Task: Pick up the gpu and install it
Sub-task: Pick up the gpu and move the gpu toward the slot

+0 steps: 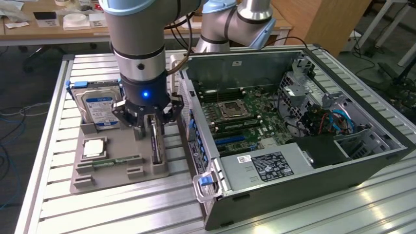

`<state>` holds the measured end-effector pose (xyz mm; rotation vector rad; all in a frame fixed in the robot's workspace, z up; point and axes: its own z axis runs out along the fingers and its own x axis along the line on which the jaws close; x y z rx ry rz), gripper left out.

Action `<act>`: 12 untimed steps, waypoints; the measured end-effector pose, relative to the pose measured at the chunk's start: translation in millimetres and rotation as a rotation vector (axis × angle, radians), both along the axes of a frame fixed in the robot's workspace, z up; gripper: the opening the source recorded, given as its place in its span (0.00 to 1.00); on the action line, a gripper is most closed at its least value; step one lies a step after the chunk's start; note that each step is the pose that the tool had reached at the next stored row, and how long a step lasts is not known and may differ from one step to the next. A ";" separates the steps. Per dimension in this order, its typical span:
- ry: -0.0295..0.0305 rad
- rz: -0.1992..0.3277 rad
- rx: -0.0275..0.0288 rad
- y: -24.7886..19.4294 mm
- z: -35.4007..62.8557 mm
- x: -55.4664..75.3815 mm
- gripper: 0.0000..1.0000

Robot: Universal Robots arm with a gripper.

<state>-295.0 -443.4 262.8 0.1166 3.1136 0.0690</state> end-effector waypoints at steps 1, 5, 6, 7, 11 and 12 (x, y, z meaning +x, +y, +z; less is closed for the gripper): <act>0.0001 0.000 0.0000 1.0 -1.3 0.0 0.47; 0.0001 0.000 -0.0001 5.6 -5.9 0.0 0.47; 0.0001 0.000 -0.0001 6.4 -7.1 0.0 0.47; 0.0000 0.000 0.0000 7.0 -8.5 0.0 0.47; 0.0001 0.000 -0.0001 8.2 -15.2 0.0 0.47; 0.0002 0.000 -0.0001 8.3 -16.8 -0.1 0.47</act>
